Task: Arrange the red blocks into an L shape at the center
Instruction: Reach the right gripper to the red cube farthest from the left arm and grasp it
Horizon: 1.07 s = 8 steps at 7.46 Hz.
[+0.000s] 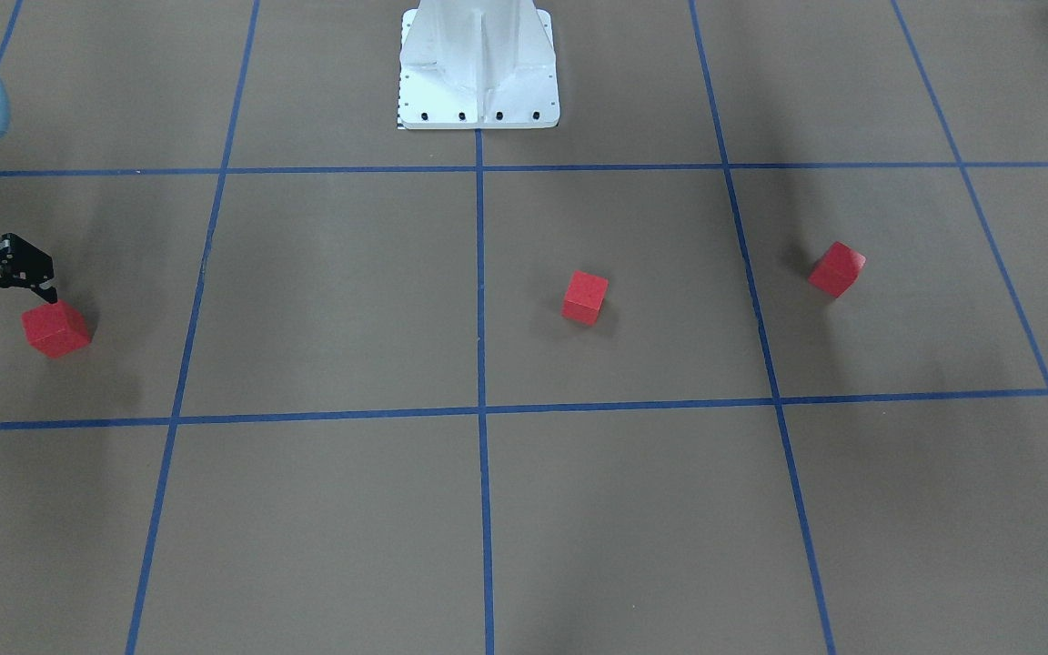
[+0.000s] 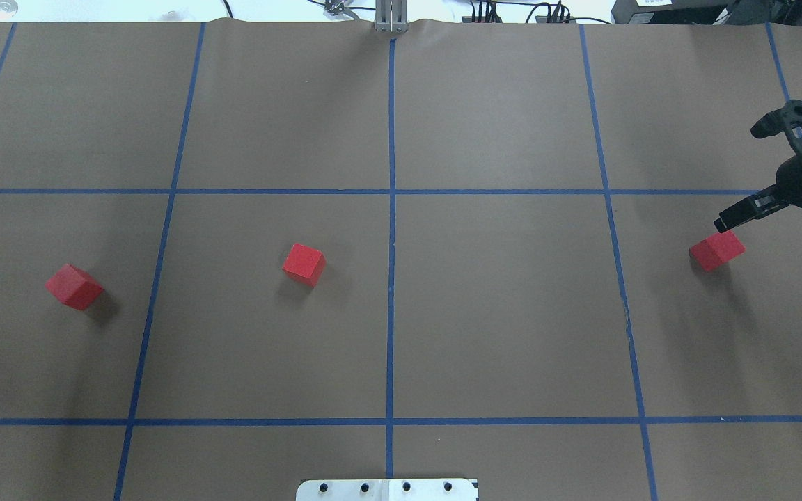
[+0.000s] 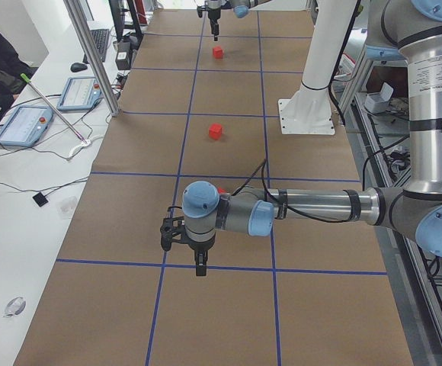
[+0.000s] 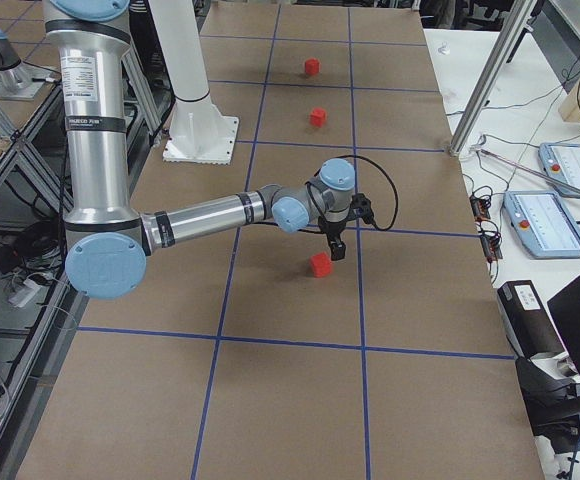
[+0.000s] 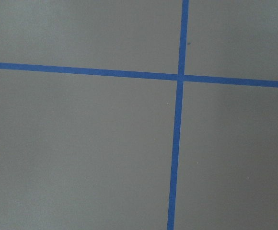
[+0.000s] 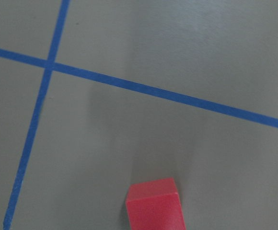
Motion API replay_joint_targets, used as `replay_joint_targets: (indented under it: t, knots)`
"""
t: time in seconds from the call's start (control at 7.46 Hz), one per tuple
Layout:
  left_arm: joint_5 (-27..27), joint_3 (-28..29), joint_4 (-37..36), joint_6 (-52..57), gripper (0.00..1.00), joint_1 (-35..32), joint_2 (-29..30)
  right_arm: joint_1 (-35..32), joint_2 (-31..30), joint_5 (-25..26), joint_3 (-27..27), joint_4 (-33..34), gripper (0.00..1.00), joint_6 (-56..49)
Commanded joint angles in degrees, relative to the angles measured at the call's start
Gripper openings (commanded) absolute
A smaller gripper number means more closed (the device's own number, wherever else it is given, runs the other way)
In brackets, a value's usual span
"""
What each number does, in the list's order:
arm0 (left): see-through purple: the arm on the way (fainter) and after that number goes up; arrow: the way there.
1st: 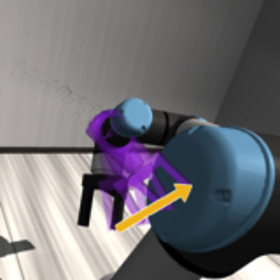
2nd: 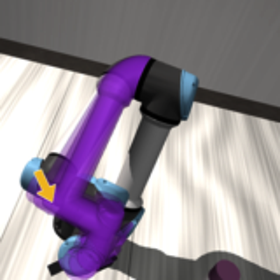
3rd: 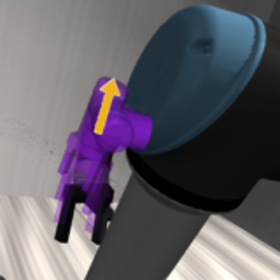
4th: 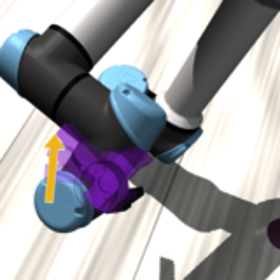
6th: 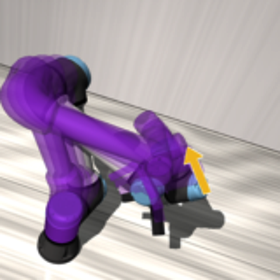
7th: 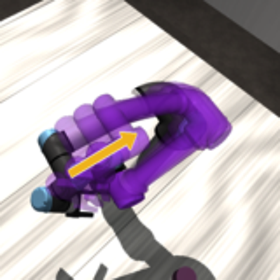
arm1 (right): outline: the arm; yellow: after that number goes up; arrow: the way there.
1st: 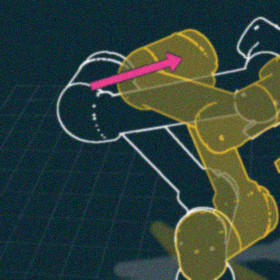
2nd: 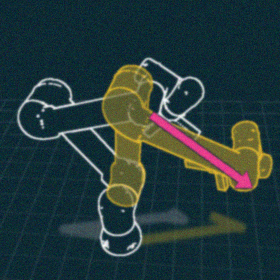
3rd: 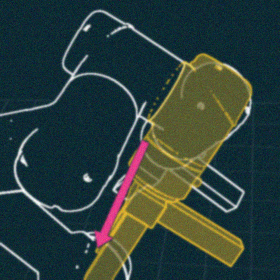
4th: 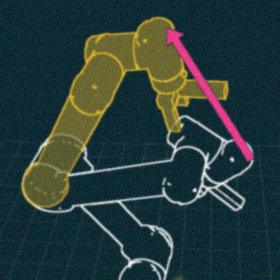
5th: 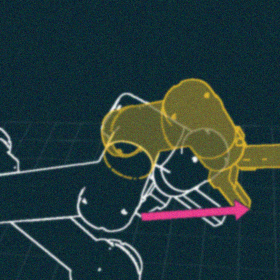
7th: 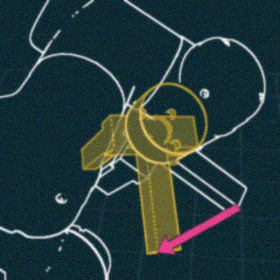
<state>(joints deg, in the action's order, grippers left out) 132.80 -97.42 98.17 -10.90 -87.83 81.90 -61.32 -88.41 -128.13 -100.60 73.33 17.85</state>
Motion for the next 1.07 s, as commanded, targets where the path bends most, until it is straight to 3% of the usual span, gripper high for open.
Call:
replay_joint_targets:
  t: [0.0, 0.8, 0.94]
  knots:
    - [0.0, 0.12, 0.0, 0.0, 1.0, 0.03, 0.01, 1.64, 0.69, 0.69, 2.85, -0.21, 1.0, -3.35]
    - [0.0, -0.32, 0.0, 0.0, 1.0, 0.03, 0.01, 5.69, 1.57, 2.79, 6.9, -0.29, 1.0, -4.49]
    - [0.09, -0.41, 0.0, 0.0, 1.0, -0.06, 0.01, 5.95, 2.53, 3.14, 7.78, -0.29, 0.92, -5.02]
